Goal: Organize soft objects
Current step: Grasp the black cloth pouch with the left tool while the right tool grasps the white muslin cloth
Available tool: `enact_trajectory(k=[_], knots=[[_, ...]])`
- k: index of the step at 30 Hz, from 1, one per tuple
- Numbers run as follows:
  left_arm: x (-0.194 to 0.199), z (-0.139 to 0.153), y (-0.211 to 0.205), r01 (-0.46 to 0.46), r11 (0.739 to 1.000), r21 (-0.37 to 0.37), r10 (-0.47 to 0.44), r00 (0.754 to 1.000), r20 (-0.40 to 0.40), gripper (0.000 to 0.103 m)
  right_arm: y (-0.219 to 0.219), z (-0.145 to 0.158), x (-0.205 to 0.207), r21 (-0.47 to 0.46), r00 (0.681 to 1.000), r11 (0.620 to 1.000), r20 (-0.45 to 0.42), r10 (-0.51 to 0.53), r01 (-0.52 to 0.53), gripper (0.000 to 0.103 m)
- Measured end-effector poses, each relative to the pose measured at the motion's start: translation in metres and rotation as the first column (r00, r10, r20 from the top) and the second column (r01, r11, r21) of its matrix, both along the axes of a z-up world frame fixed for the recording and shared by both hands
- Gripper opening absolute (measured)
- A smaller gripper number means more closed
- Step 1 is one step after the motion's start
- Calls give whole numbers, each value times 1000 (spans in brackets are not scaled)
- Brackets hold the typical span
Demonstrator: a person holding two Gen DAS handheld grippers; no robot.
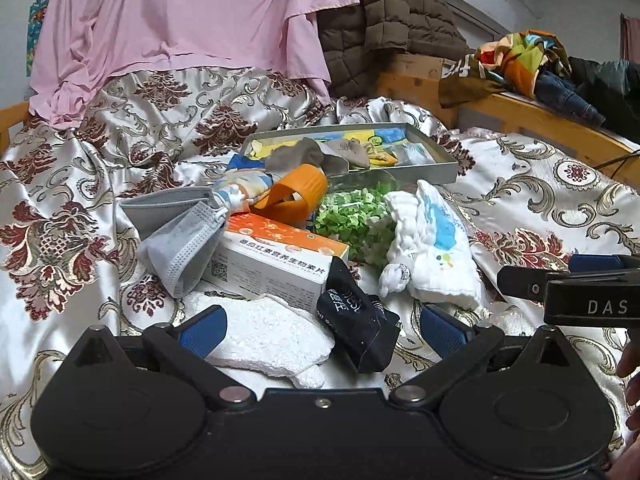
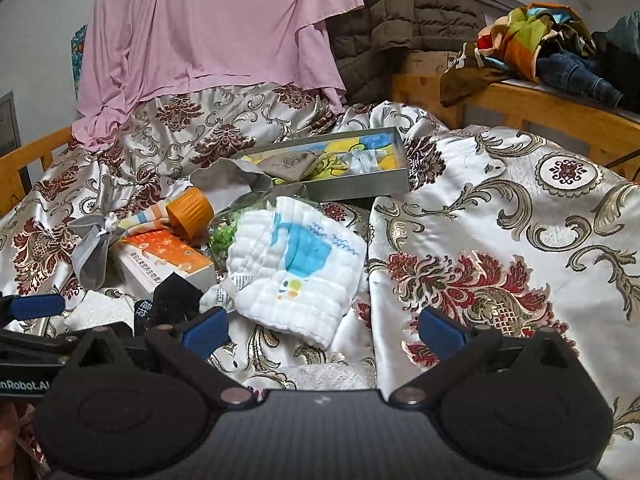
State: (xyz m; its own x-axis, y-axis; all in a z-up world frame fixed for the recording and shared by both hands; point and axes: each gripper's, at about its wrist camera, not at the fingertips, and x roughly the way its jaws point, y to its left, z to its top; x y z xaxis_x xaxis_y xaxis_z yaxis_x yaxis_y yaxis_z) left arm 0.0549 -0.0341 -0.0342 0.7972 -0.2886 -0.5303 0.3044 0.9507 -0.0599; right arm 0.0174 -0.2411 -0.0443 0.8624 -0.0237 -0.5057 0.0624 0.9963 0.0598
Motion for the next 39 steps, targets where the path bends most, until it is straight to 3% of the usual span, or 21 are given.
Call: enact_trajectory(k=[10, 16, 25, 32, 39], knots=[[13, -8, -8, 90, 995, 46, -90, 996, -9, 102, -12, 0, 17, 66, 1000, 998, -7, 0, 0, 103], [23, -12, -12, 147, 988, 42, -145, 988, -48, 102, -9, -1, 32, 27, 998, 997, -6, 69, -69, 103], [40, -16, -24, 249, 968, 24, -246, 965, -96, 93, -10, -11, 72, 54, 987, 987, -41, 155, -153, 103], [49, -25, -27, 270, 963, 17, -266, 957, -114, 87, -1, -24, 94, 48, 977, 980, -78, 197, -194, 103], [51, -31, -32, 285, 957, 57, -276, 953, -123, 73, 6, -33, 111, 60, 968, 973, -99, 230, -225, 103]])
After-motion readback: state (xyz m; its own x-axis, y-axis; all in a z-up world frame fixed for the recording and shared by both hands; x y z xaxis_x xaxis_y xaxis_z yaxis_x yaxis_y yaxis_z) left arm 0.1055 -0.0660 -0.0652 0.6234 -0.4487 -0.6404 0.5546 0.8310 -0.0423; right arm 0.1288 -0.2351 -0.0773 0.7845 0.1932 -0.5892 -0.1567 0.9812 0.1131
